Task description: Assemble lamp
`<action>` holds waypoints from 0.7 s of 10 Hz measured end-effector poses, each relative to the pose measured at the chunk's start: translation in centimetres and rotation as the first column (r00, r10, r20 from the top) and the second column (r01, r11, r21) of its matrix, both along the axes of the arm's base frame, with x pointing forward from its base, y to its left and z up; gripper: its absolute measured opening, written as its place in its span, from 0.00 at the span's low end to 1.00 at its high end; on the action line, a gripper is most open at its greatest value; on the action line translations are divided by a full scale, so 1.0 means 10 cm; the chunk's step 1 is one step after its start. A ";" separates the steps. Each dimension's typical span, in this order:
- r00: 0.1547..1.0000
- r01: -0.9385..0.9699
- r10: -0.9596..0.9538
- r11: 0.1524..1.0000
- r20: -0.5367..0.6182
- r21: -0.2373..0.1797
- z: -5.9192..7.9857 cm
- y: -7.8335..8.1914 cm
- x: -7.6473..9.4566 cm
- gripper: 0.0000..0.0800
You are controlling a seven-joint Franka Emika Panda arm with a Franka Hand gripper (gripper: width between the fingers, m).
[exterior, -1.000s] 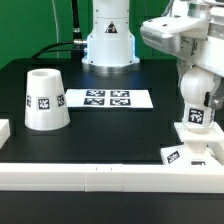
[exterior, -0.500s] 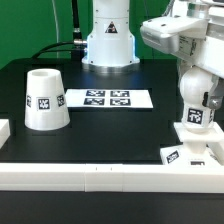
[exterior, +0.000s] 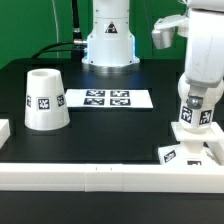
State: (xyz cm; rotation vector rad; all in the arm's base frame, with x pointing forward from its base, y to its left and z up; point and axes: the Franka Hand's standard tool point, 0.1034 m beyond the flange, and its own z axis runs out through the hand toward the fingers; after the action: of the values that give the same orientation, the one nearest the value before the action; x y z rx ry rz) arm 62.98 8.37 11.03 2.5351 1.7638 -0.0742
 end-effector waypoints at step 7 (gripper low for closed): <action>0.823 0.567 -0.567 0.823 0.010 0.038 -0.01 0.01 -0.03 0.72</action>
Offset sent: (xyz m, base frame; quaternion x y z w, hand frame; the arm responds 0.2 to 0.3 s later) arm 0.0000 0.0000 0.0000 0.0000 0.0000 0.1296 0.9916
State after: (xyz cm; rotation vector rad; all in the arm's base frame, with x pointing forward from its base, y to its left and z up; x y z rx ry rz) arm 62.68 8.50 10.90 2.9764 0.9409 -0.0394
